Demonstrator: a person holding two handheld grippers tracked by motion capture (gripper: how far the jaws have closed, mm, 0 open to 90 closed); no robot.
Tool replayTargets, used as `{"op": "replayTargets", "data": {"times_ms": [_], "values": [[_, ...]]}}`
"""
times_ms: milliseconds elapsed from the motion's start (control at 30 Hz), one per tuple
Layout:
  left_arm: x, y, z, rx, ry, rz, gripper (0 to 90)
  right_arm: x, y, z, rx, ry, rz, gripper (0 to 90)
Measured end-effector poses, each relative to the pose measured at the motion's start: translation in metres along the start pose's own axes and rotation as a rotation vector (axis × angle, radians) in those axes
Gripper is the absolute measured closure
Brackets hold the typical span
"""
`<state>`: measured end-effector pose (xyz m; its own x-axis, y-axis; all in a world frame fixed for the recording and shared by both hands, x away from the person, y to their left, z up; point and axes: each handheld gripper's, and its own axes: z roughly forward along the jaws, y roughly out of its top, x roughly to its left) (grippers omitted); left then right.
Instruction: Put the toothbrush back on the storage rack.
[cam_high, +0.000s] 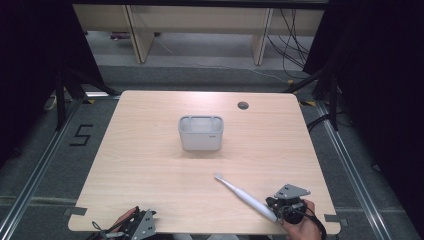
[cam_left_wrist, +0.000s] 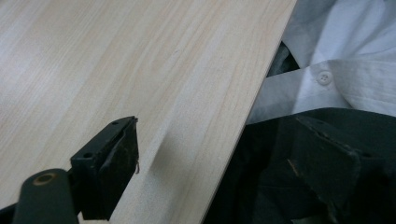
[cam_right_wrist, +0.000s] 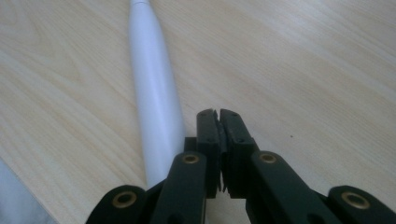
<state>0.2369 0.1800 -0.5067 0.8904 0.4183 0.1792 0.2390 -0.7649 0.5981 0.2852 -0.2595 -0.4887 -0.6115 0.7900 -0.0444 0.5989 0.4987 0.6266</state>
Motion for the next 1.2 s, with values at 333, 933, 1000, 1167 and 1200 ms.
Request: {"op": "replayTargets", "data": {"times_ms": [333, 933, 1000, 1167, 1200], "values": [[0.001, 0.000, 0.002, 0.001, 0.008, -0.011, 15.3, -0.010, 0.013, -0.012, 0.018, -0.009, 0.021, 56.9], [0.001, 0.000, 0.002, 0.004, -0.001, -0.009, 15.3, 0.019, 0.068, 0.013, 0.253, 0.141, -0.162, 48.2], [0.001, 0.000, 0.003, 0.005, -0.002, -0.004, 15.3, 0.021, 0.070, 0.018, 0.278, 0.141, -0.163, 48.8], [0.001, 0.000, 0.003, 0.007, -0.004, -0.003, 15.3, 0.021, 0.076, 0.029, 0.316, 0.158, -0.204, 51.4], [0.001, 0.000, 0.003, 0.009, -0.005, -0.003, 15.3, 0.021, 0.078, 0.032, 0.332, 0.159, -0.211, 51.9]]}}
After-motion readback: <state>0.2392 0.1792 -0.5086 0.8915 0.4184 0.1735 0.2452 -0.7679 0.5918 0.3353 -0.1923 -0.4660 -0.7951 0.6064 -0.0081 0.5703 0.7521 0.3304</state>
